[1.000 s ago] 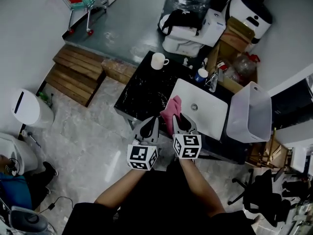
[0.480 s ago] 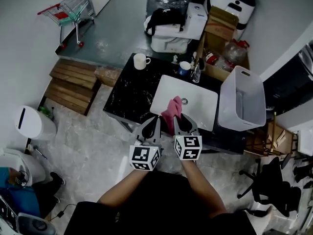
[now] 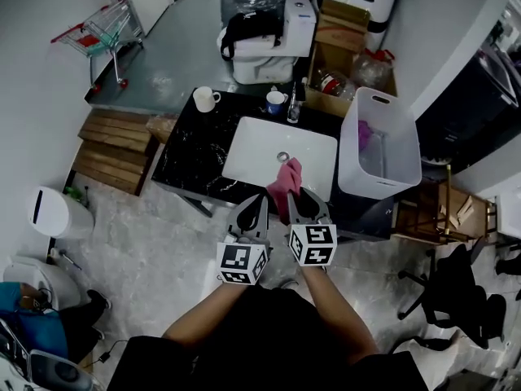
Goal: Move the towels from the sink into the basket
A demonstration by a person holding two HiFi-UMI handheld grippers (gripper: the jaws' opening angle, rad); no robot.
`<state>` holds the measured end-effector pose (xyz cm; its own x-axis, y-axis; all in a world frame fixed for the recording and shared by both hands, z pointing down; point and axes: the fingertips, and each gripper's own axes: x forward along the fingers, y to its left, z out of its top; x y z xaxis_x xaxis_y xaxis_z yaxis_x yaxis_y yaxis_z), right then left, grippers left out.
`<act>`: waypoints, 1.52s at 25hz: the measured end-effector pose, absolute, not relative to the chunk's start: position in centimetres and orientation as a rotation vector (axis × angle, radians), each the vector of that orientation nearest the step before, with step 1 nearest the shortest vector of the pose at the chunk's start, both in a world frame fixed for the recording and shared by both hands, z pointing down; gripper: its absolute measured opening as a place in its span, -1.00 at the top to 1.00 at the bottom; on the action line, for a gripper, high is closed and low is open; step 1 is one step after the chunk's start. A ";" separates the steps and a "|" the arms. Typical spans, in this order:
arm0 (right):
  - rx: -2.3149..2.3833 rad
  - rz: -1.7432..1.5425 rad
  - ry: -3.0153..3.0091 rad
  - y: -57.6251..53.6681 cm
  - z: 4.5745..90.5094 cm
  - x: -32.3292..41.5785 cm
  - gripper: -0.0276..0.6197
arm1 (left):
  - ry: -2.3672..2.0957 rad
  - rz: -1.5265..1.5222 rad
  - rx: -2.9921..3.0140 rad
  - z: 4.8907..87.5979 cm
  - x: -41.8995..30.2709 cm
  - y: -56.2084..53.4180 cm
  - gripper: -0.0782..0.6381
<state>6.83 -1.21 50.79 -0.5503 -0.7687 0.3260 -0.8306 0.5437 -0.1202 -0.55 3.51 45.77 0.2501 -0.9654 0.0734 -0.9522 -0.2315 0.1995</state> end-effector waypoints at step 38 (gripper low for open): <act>1.818 0.261 -2.378 -4.8 44.2 33.7 0.61 | -1.418 -0.063 2.640 42.6 27.5 -3.8 0.77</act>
<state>33.68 -4.75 44.22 -0.2615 -0.9414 0.2129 -0.9652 0.2558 -0.0544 27.47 -3.85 42.60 0.5539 -0.8320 0.0311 -0.8260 -0.5445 0.1459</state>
